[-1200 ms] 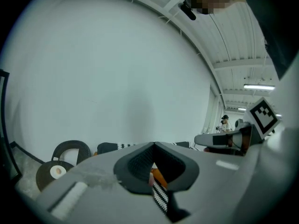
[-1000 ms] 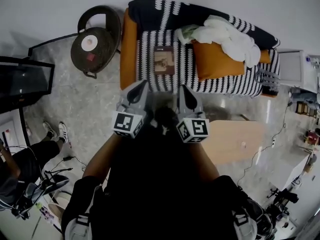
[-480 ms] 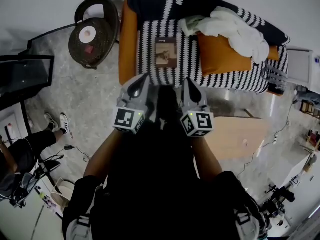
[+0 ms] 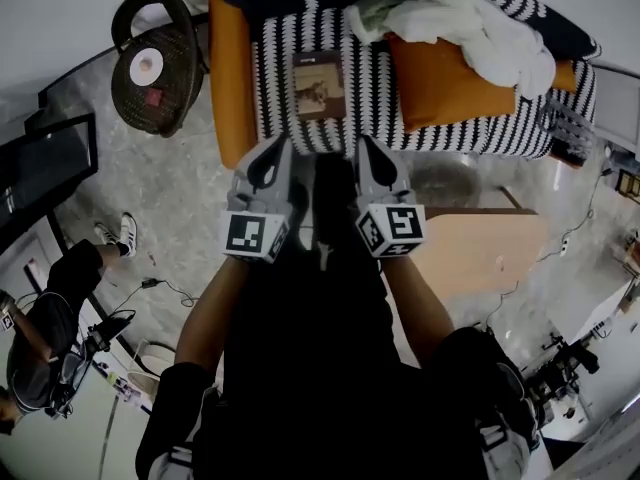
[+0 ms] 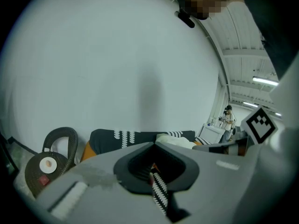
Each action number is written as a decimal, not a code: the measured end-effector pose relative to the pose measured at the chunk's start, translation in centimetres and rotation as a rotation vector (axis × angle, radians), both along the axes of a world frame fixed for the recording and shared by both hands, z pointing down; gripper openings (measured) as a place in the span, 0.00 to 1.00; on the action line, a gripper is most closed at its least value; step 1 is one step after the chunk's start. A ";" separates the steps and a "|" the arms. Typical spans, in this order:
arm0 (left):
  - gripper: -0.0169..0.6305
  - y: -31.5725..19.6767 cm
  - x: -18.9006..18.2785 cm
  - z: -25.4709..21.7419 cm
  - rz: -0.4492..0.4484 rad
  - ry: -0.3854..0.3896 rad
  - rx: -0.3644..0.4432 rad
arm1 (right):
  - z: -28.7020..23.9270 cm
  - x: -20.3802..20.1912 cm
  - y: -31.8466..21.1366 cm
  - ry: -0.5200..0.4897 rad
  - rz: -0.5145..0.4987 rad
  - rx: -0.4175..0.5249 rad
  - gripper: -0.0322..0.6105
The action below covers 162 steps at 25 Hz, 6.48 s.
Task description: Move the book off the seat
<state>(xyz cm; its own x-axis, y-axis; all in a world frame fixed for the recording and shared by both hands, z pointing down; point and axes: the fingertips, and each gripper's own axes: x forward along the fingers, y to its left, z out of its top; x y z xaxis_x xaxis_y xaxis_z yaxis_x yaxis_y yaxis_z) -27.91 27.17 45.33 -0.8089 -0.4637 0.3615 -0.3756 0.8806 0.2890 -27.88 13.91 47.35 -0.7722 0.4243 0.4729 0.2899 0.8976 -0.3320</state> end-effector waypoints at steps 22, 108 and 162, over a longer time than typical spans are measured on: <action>0.04 -4.7 -3.8 17.1 0.044 0.149 -0.023 | 24.3 -3.3 -4.4 0.261 -0.001 -0.015 0.07; 0.04 4.3 0.4 13.7 -0.076 0.074 0.064 | 26.4 3.7 3.8 0.375 -0.140 0.117 0.28; 0.04 -14.8 17.5 -9.5 0.420 -0.198 0.111 | -5.0 23.2 -12.3 -0.027 0.355 -0.012 0.28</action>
